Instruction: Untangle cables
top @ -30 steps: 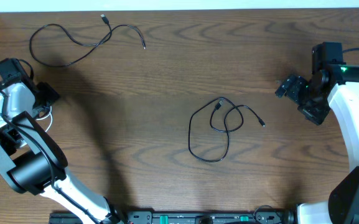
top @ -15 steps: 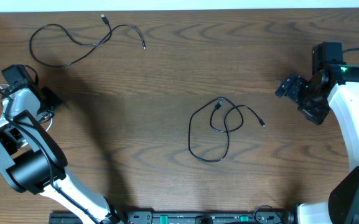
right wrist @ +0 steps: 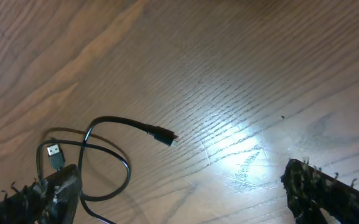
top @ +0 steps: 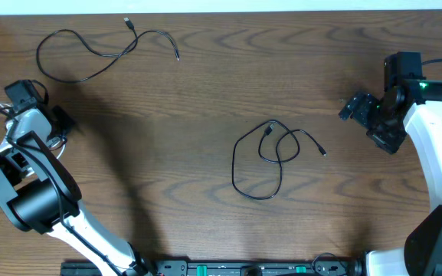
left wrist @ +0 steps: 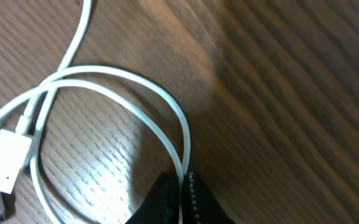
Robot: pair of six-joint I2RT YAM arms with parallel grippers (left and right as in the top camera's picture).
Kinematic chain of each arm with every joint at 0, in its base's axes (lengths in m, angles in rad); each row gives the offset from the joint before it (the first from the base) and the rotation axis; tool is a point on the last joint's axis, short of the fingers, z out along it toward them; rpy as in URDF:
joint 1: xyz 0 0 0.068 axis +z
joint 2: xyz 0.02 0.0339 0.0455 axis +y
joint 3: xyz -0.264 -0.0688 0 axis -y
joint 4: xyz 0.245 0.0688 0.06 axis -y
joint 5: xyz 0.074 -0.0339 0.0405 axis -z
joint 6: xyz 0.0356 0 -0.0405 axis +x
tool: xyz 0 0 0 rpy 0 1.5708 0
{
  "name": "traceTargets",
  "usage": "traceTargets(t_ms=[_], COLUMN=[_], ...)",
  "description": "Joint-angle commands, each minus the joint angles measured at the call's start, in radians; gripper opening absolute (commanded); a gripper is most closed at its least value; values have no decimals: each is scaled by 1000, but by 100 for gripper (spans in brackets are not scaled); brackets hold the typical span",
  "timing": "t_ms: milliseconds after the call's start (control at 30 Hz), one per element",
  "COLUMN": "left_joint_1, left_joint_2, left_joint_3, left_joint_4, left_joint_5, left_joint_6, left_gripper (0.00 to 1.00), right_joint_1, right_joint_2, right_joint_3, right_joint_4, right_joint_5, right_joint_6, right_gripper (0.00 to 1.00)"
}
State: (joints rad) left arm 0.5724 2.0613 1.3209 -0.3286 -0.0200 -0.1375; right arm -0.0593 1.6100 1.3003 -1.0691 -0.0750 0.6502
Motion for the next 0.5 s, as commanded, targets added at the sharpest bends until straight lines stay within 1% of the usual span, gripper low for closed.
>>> traceTargets(t_ms=[0, 133, 300, 467], left_joint_1=[3, 18, 39, 56], left_joint_2=[45, 44, 40, 40], left_joint_3=[-10, -3, 82, 196], left_joint_4=[37, 93, 144, 146], left_joint_5=[-85, -97, -97, -97], left_joint_6=[14, 51, 140, 145], left_gripper=[8, 8, 7, 8], right_joint_1=[1, 1, 1, 1], right_joint_2=[-1, -1, -1, -1], right_joint_3=[0, 0, 0, 0], right_joint_4=[0, 0, 0, 0], right_joint_5=[2, 2, 2, 2], right_joint_6=[7, 7, 7, 7], right_gripper=[99, 99, 99, 99])
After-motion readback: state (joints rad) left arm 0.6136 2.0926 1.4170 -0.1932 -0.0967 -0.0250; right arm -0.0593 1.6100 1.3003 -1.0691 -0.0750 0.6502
